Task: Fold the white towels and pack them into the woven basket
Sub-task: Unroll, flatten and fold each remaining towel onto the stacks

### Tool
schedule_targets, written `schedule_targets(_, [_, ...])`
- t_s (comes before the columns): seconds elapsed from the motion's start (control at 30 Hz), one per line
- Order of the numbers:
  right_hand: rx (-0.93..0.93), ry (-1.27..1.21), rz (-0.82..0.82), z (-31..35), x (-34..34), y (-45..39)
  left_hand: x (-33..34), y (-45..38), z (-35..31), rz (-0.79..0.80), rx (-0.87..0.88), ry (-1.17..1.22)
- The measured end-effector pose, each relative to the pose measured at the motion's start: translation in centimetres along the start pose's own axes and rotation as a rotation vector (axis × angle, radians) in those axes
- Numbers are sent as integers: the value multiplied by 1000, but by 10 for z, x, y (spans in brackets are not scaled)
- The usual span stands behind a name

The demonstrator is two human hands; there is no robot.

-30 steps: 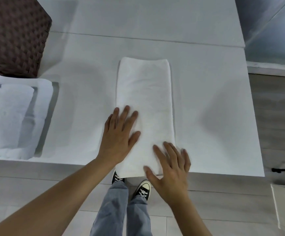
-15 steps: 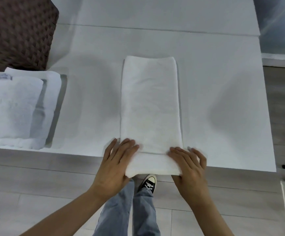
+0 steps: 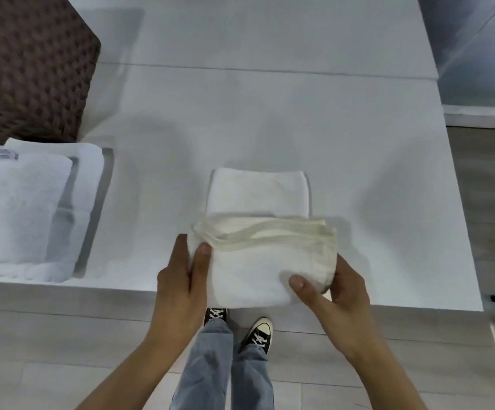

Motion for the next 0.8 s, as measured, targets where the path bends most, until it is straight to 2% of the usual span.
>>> schedule_targets(0.13, [42, 109, -66, -17, 0, -17, -5, -19, 4, -43, -49, 50])
schedule_targets(0.27, [-17, 156, -181, -24, 4, -41, 4, -33, 13, 16, -133, 135])
schedule_targets(0.37, [-115, 270, -215, -21, 8, -60, 9, -35, 7, 71, -40, -38])
schedule_targets(0.5, [-131, 426, -263, -24, 11, -79, 21, -32, 23, 133, -12, -190])
schedule_targets(0.63, [-63, 420, -277, -29, 8, -91, 25, -32, 33, 55, -19, -168])
schedule_targets(0.8, [75, 414, -348, -34, 4, -97, 22, -34, 43, -67, -105, -132])
Point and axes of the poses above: each hand's wrist, its own y-axis away from the middle knuckle, its own x-axis out of the palm, z = x × y, the point moved 10 cm from there along -y, towards the middle knuckle, and after that the axes turned 2 degrees about x, right-handed, at the moved point
